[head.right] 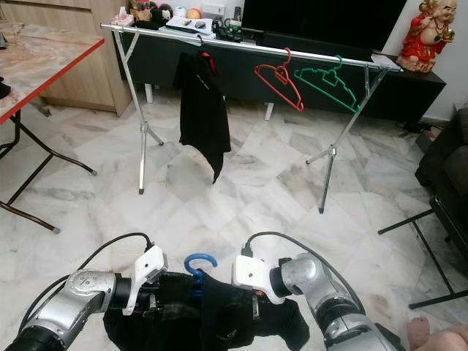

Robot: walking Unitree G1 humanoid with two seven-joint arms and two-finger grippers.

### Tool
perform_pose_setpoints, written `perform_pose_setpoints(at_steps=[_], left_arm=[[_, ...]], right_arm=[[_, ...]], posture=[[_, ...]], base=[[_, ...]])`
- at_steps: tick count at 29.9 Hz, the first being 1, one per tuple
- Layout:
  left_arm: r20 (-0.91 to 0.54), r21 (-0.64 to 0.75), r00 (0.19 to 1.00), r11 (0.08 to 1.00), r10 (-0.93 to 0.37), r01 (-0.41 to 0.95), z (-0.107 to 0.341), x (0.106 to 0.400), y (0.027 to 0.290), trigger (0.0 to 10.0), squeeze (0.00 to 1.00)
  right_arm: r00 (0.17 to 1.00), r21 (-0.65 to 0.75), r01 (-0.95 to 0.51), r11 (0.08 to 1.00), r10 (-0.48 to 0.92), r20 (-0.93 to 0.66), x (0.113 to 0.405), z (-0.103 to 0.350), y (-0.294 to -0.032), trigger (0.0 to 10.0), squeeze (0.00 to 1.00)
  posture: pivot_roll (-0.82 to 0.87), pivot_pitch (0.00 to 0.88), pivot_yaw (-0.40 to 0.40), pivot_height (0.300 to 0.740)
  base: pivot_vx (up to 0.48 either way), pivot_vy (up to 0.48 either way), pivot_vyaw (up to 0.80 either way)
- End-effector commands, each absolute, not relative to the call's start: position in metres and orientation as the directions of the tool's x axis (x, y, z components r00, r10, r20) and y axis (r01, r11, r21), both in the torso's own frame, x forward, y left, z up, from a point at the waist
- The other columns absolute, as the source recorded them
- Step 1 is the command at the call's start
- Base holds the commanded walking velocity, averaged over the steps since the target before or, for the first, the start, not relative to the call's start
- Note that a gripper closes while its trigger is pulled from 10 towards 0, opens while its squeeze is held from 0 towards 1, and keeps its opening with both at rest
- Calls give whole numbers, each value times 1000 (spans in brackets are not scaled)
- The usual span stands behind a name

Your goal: Hang hanger

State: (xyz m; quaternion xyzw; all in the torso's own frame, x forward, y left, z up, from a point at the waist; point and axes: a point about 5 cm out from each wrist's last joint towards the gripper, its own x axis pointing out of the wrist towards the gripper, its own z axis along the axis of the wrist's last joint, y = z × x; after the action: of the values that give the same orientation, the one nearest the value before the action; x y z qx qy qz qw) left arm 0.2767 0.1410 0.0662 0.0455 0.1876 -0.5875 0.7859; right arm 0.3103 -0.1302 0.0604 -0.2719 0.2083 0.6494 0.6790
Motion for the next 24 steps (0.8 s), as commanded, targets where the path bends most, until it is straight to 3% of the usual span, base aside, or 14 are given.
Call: perform_pose_setpoints(at_steps=[1,3,4,5,7,8,9,24], left_arm=[[-327,-173,227,294,-917,940,66,279,137,10000,0],[-325,-175,225,293,-918,940,67,280,135,10000,0],[-324,-175,225,292,-919,940,67,280,135,9333,0],[-322,-175,229,296,-919,939,67,281,134,6039,0],[-320,-174,237,302,-917,937,67,282,134,667,0],[-319,-174,237,303,-917,937,67,282,134,667,0],[-319,-174,238,304,-917,937,67,282,134,0,0],[-306,-194,236,303,-922,933,68,282,133,0,0]], right_arm=[[90,-116,-993,26,803,-589,317,71,-128,0,0],[80,-109,-994,20,810,-581,317,72,-127,0,0],[80,-109,-994,20,810,-581,317,72,-127,0,0],[81,-111,-994,20,810,-580,317,73,-127,0,0],[82,-111,-994,20,811,-579,318,73,-127,0,0],[83,-112,-993,21,812,-578,318,73,-127,0,0],[83,-112,-993,22,812,-577,318,73,-127,0,0],[144,-131,-988,84,813,-564,324,79,-131,0,0]], posture=[[28,73,-121,740],[27,77,-121,740],[27,77,-121,740],[25,81,-121,740],[25,81,-121,740],[25,81,-121,740],[25,81,-121,740],[23,99,-117,740]], base=[[0,0,0],[0,0,0],[0,0,0],[0,0,0],[0,0,0],[0,0,0],[0,0,0],[0,0,0]])
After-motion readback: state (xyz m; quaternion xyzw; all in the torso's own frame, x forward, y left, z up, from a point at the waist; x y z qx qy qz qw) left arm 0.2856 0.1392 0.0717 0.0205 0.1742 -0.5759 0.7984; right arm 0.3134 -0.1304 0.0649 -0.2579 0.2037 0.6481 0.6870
